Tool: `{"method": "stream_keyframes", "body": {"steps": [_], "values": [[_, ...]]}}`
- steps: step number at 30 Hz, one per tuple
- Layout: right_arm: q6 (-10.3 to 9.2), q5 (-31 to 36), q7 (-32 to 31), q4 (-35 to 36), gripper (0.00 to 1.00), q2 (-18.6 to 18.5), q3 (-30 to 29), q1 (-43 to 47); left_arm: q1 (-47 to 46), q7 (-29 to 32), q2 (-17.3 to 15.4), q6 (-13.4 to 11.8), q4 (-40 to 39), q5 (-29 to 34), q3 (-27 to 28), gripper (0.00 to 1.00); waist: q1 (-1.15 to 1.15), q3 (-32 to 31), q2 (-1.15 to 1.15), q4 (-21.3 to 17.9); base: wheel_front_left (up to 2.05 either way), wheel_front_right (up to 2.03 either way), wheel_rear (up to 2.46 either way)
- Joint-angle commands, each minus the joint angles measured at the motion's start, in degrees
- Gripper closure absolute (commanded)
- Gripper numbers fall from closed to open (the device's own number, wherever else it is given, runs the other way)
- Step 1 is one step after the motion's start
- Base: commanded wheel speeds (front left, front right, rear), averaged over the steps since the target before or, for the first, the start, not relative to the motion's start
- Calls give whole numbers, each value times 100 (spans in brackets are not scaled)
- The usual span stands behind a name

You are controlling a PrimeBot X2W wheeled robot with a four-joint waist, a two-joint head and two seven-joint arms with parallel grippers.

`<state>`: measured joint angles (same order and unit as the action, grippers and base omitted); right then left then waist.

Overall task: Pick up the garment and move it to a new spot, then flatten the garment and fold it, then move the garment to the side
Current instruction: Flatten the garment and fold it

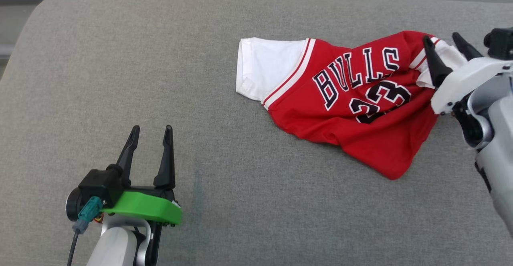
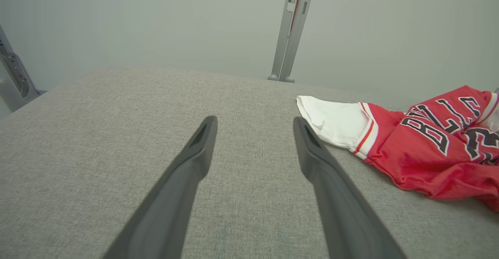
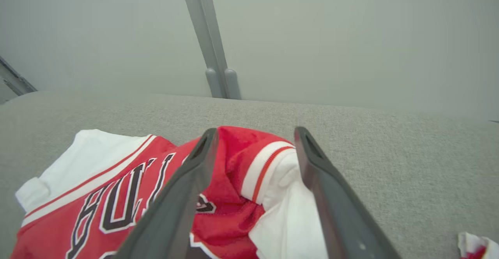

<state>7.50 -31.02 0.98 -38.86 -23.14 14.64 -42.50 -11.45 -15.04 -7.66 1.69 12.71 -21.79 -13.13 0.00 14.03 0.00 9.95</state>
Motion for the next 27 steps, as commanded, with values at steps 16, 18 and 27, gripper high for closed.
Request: {"method": "stream_keyframes", "body": {"steps": [16,18,27], "values": [[-2,572,1375,2093,0,692,-288,2272,821,-16,-34,-214,-261,-63,367,0,0,-1381,0,-1302,0,0,0],[-2,676,1397,2344,0,832,-470,2621,927,-16,-35,-232,-343,-63,439,0,0,-1395,0,-1398,0,0,0],[-2,1211,1422,2686,0,1246,-1002,3498,1151,-16,-15,-255,-471,45,544,0,0,-1348,0,-1541,0,0,0]]}}
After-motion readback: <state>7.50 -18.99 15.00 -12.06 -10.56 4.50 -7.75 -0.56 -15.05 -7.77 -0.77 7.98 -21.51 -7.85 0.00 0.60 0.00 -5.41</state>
